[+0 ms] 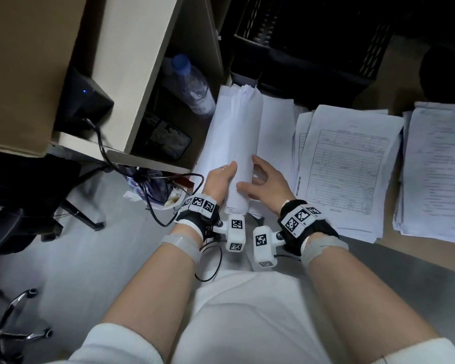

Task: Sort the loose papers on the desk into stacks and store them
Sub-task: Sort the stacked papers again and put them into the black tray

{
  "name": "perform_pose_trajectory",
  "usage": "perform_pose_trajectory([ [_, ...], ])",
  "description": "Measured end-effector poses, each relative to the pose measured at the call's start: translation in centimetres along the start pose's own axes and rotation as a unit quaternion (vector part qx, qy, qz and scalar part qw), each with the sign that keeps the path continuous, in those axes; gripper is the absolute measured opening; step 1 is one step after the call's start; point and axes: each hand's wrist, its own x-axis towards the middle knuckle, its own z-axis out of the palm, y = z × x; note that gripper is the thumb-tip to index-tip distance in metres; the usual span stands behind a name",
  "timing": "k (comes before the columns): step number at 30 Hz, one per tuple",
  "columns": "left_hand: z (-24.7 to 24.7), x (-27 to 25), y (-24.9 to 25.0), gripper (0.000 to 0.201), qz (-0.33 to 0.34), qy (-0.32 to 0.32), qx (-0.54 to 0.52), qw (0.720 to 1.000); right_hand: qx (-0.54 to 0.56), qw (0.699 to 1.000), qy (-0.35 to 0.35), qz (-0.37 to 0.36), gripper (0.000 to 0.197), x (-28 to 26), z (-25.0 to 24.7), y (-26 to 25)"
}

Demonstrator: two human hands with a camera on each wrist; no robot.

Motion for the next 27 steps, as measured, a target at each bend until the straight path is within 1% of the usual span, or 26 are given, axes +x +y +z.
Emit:
perform_pose_trajectory([
  [1, 0.1, 0.2, -0.1, 0.054, -0.01, -0.006, -0.007, 1.0, 0.017, 1.0, 0.002, 0.003, 0.093, 0.1, 0.0, 0.2],
  [3, 0.3, 0.4, -0.3, 0.055, -0.018, -0.012, -0.014, 1.0, 0.03, 0.999, 0.006, 0.012, 0.093, 0.2, -0.2, 0.4],
  [5, 0.6, 0.4, 0.0, 0.055, -0.018, -0.019, -0.014, 1.0, 0.022, 1.0, 0.01, 0.011, 0.091, 0.3, -0.5, 0.3],
  [8, 0.9, 0.5, 0.2, 0.064, -0.02, -0.014, 0.006, 1.0, 0.005, 1.0, 0.03, 0.002, 0.088, 0.4, -0.5, 0.1],
  [11, 0.9, 0.5, -0.1, 0.06, 0.0, -0.015, 0.047, 0.999, -0.001, 0.999, 0.038, 0.005, 0.081, 0.2, -0.4, 0.1],
  [12, 0.9, 0.6, -0.2, 0.063, 0.006, -0.02, 0.051, 0.998, 0.002, 0.999, 0.037, 0.003, 0.074, 0.2, -0.4, 0.1],
  [13, 0.8, 0.6, -0.3, 0.069, 0.006, -0.026, 0.049, 0.998, 0.003, 0.999, 0.036, -0.001, 0.062, 0.3, -0.4, 0.1],
  [16, 1.0, 0.8, -0.3, 0.088, 0.004, -0.049, 0.043, 0.998, -0.031, 0.998, 0.056, -0.014, 0.022, 0.5, -0.7, 0.0],
  [17, 1.1, 0.8, -0.2, 0.091, 0.004, -0.055, 0.048, 0.997, -0.058, 0.996, 0.066, -0.019, 0.013, 0.5, -0.8, -0.1],
  [18, 1.2, 0.8, -0.3, 0.092, 0.004, -0.057, 0.058, 0.997, -0.08, 0.994, 0.069, -0.029, 0.015, 0.4, -0.9, -0.1],
  [20, 1.3, 0.4, 0.2, 0.086, 0.005, -0.054, 0.075, 0.996, -0.102, 0.992, 0.061, -0.036, 0.032, 0.3, -1.1, 0.1],
  [21, 1.3, 0.0, 0.5, 0.075, 0.007, -0.05, 0.08, 0.995, -0.102, 0.992, 0.055, -0.038, 0.036, 0.2, -1.2, 0.1],
  [23, 1.4, -0.1, 0.9, 0.048, 0.01, -0.048, 0.089, 0.995, -0.092, 0.994, 0.041, -0.035, 0.035, -0.3, -1.3, -0.2],
  [24, 1.4, 0.0, 0.9, 0.04, 0.011, -0.045, 0.091, 0.995, -0.082, 0.995, 0.042, -0.029, 0.031, -0.5, -1.3, -0.5],
  [26, 1.4, 0.1, 1.1, 0.038, 0.007, -0.026, 0.085, 0.996, -0.03, 0.999, 0.038, -0.007, 0.027, -0.6, -1.4, -0.8],
  [27, 1.4, 0.2, 1.2, 0.042, 0.003, -0.016, 0.091, 0.996, -0.003, 0.999, 0.034, 0.008, 0.027, -0.6, -1.5, -0.7],
])
